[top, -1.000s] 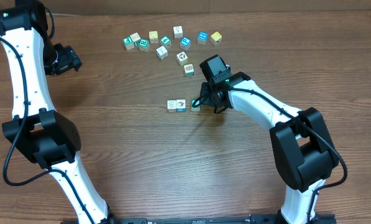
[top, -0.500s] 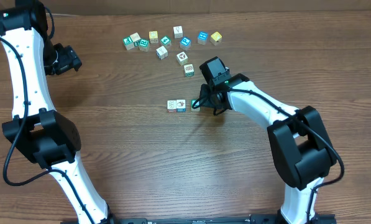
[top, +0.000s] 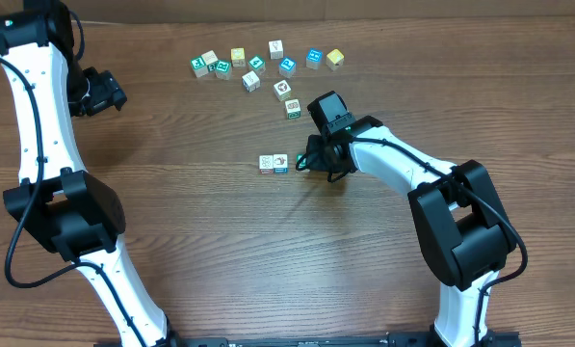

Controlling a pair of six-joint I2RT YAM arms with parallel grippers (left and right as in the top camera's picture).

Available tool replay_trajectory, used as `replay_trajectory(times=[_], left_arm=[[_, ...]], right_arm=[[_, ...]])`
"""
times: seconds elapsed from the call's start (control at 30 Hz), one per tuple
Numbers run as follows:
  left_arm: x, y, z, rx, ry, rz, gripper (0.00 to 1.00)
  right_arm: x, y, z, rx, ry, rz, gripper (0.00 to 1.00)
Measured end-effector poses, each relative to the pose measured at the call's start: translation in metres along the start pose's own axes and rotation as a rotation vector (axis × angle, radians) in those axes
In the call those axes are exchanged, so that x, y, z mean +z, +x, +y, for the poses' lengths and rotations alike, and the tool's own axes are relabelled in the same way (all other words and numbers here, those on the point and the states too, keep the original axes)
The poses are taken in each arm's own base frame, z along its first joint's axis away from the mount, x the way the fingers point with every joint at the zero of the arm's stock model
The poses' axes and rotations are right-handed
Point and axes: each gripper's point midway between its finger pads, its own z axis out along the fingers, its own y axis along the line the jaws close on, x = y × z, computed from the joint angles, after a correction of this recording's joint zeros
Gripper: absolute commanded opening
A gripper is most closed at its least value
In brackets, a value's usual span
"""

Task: Form a horizontal line
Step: 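Push the green block flush against the yellow block with the right gripper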

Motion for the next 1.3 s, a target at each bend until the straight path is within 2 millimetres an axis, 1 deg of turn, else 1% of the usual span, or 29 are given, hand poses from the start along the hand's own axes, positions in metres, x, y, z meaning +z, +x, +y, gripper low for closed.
replay_trajectory(times=[0.2,1.3], left_arm=[[0.000,0.000,0.000,0.000,0.000,0.000,1.00],[0.000,0.000,0.000,0.000,0.000,0.000,0.99]], right_arm=[[0.000,0.004,0.001,0.000,-0.008,0.018,0.04],[0.000,0.009,0.013,-0.002,-0.070,0.050,0.04]])
